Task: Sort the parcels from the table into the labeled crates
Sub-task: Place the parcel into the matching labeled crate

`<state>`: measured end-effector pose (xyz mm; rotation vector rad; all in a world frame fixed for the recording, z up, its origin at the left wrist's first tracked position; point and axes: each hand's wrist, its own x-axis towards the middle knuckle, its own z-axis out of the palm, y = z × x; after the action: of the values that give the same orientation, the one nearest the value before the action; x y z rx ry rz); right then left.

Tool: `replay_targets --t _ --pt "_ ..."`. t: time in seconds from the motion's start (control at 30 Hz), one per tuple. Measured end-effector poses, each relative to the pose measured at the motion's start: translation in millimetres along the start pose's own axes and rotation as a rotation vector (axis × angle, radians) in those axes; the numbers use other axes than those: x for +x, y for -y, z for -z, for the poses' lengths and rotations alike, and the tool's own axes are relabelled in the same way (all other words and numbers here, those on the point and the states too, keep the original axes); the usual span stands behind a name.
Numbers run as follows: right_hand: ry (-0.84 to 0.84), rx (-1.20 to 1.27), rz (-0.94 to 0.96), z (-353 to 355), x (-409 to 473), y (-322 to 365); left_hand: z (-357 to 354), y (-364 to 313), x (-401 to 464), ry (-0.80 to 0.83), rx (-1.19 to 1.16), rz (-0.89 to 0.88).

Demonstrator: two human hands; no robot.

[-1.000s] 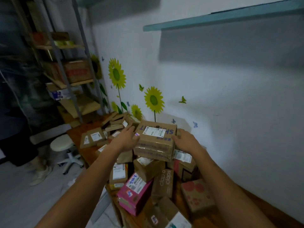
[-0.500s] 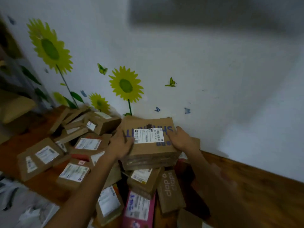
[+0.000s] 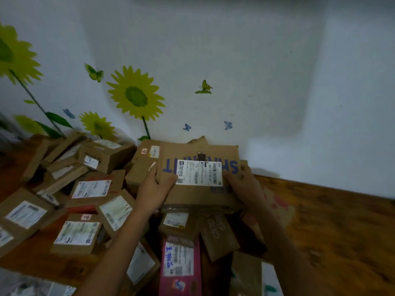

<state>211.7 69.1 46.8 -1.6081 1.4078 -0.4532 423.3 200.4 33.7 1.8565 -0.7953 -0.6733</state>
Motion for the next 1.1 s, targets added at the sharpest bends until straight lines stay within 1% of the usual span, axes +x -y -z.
replay_targets --t 0.1,0.17,0.2,0.27,0.33,0.43,0.47,0.53,0.6,0.67,0.73,0.77,0.8,0.87,0.9,0.93,1.0,1.03,1.07,1.1 --pt "-0.100 0.118 -0.014 29.7 -30.1 -34.3 -16.7 -20.1 -13.4 0.118 -0.017 -0.074" --pt "-0.142 0.178 -0.030 50.2 -57.1 -62.7 -38.3 -26.6 -23.4 0.201 -0.043 -0.080" --pt "-0.149 0.181 -0.045 57.3 -69.8 -75.8 -47.2 -30.5 -29.9 0.206 -0.051 -0.070" --pt "-0.184 0.210 -0.106 73.8 -98.5 -101.0 -68.5 -36.8 -43.1 0.170 -0.026 -0.066" --pt "-0.196 0.261 -0.174 87.4 -122.1 -129.5 -92.9 -41.9 -57.7 0.133 -0.059 -0.065" --pt "-0.230 0.261 -0.223 96.2 -149.6 -169.6 -127.5 -43.8 -82.7 0.126 -0.084 -0.034" --pt "-0.260 0.274 -0.243 96.2 -159.3 -182.7 -139.7 -43.0 -92.0 0.095 -0.098 -0.006" --pt "-0.288 0.292 -0.280 92.6 -179.9 -210.7 -163.7 -38.0 -110.7 -0.024 -0.115 0.060" --pt "-0.282 0.301 -0.332 87.9 -199.5 -224.3 -184.5 -28.2 -127.0 -0.126 -0.140 0.106" --pt "-0.258 0.336 -0.430 84.2 -211.2 -234.1 -200.9 -16.1 -137.6 -0.192 -0.159 0.109" --pt "-0.235 0.355 -0.476 82.0 -214.0 -244.9 -208.2 -5.0 -141.8 -0.214 -0.104 0.073" --pt "-0.202 0.389 -0.485 83.8 -215.4 -245.4 -209.1 1.4 -143.3 -0.198 -0.041 0.053" --pt "-0.165 0.419 -0.484 87.4 -216.1 -245.9 -209.5 6.6 -146.0 -0.161 0.035 0.049" --pt "-0.140 0.386 -0.445 98.2 -217.2 -244.5 -209.3 14.7 -150.4 -0.059 0.178 0.063" --pt "-0.184 0.324 -0.418 106.1 -214.5 -244.5 -210.0 17.9 -152.4 -0.029 0.222 0.064" --pt "-0.262 0.237 -0.379 114.6 -209.8 -244.1 -211.5 20.7 -155.5 -0.029 0.246 0.071" --pt "-0.403 0.010 -0.219 132.2 -192.7 -237.1 -214.6 20.1 -167.2 -0.090 0.226 0.106" --pt "-0.428 -0.108 -0.118 139.0 -180.9 -232.8 -217.3 18.5 -174.7 -0.122 0.185 0.145" --pt "-0.378 -0.225 -0.032 143.5 -165.1 -230.2 -220.0 16.9 -185.4 -0.139 0.141 0.182" --pt "-0.254 -0.296 0.029 147.6 -150.3 -225.6 -223.0 17.6 -198.4 -0.144 0.091 0.209"
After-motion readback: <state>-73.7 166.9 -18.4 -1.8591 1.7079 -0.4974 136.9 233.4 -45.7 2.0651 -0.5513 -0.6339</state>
